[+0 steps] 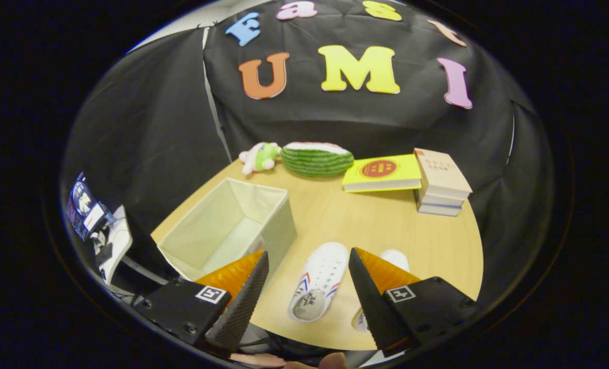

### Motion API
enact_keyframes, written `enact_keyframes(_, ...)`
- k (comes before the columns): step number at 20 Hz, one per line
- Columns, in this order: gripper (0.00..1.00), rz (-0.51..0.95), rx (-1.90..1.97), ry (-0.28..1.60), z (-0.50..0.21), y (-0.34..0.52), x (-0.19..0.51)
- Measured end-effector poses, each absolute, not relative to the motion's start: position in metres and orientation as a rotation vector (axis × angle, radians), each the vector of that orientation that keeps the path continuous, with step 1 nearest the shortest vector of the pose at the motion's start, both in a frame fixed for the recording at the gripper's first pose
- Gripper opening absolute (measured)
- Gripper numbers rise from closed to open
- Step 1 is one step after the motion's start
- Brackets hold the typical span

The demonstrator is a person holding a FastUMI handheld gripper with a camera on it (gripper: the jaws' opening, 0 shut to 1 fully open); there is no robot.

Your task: Open the storage box then place both shoes into the box .Put the left shoe in first, then the right shoe, with the right side of both shoes facing outward in a uniform manner.

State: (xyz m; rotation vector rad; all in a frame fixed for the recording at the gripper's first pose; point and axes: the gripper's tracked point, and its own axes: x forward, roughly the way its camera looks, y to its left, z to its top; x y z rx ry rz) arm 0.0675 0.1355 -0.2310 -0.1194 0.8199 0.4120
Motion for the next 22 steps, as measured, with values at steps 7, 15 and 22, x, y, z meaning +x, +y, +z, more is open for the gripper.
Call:
enact_keyframes(7, 0.98, 0.362, -0.094, 1.085, -0.331, 0.108, 0.056)
enact_keyframes(15, 0.98, 0.300, -0.032, 1.251, -0.398, 0.099, 0.063)
enact_keyframes(22, 0.88, 0.302, 0.023, 1.332, -0.424, 0.115, 0.054)
